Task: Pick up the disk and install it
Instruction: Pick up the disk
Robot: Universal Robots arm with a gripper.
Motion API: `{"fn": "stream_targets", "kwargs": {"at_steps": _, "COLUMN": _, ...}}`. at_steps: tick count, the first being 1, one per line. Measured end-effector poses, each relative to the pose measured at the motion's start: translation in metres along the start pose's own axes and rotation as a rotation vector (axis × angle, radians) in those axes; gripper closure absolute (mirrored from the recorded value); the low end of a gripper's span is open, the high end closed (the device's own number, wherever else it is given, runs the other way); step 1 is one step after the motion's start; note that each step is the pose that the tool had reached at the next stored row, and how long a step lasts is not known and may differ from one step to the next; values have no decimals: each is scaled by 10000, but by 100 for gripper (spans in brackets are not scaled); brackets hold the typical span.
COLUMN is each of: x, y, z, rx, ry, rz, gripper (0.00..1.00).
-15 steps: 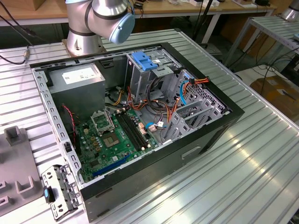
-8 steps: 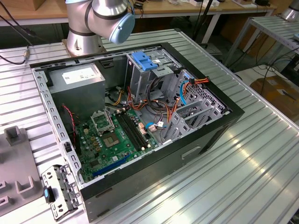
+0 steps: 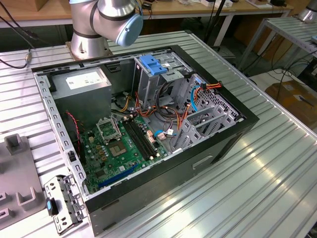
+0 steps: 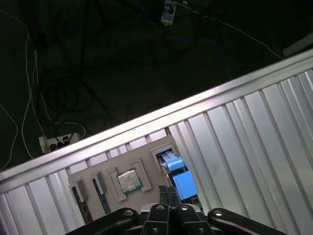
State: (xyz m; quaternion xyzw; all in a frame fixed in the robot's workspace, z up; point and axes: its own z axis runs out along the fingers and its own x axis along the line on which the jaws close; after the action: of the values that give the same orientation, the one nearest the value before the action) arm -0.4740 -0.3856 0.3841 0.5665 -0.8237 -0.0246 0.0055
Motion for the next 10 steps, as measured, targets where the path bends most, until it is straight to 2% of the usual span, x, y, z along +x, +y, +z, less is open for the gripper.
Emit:
{"fn": "stream_targets", "kwargs": {"at_steps": 2, "x": 0, "y": 0, "z": 0, "rx": -7, "ry": 19, "rz": -388, "gripper": 89}}
{"fn": "stream_targets", "kwargs": {"at_steps": 10, "x": 0, "y": 0, "z": 0, "rx": -27, "ry": 66, "rz": -1408, "gripper": 89}}
